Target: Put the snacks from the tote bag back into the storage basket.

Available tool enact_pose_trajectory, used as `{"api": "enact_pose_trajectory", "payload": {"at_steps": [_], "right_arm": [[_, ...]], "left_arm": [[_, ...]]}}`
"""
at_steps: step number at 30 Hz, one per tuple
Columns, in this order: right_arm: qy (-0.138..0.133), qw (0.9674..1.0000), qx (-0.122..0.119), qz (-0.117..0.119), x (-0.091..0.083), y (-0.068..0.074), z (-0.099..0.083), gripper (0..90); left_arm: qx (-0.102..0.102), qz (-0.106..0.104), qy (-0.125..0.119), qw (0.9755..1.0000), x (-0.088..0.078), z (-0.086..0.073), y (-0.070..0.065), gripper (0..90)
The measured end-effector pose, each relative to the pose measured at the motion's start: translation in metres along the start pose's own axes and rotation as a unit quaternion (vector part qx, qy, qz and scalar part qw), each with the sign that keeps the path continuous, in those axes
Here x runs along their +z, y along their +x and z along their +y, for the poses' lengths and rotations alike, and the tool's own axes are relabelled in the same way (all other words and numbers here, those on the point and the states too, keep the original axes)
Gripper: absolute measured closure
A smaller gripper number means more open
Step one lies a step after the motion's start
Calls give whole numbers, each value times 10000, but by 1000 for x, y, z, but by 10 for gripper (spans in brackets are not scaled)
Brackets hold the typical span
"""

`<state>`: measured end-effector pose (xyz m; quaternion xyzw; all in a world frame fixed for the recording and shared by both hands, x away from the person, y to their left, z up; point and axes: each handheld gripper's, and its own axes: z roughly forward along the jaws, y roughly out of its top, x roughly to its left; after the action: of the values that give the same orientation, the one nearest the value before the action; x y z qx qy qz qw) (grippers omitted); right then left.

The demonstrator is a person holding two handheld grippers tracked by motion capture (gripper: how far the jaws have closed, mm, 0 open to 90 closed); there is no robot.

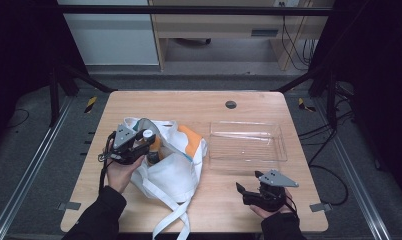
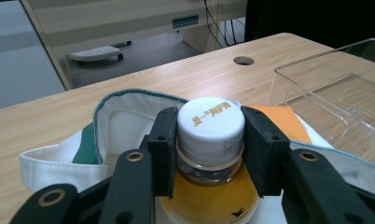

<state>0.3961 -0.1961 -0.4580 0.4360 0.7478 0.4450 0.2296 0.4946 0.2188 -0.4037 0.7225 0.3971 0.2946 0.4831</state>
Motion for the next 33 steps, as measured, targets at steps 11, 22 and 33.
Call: {"api": "enact_pose_trajectory", "payload": {"at_steps": [11, 22, 33], "right_arm": [[73, 10000, -16, 20, 3, 2, -1, 213], [75, 10000, -55, 24, 3, 1, -1, 213], [84, 9999, -52, 39, 3, 2, -2, 212]], "left_arm": [[-108, 105, 27, 9999, -1, 1, -2, 585], [-127, 204, -55, 9997, -10, 9, -1, 586], [-149, 296, -209, 9992, -29, 26, -2, 586]]}}
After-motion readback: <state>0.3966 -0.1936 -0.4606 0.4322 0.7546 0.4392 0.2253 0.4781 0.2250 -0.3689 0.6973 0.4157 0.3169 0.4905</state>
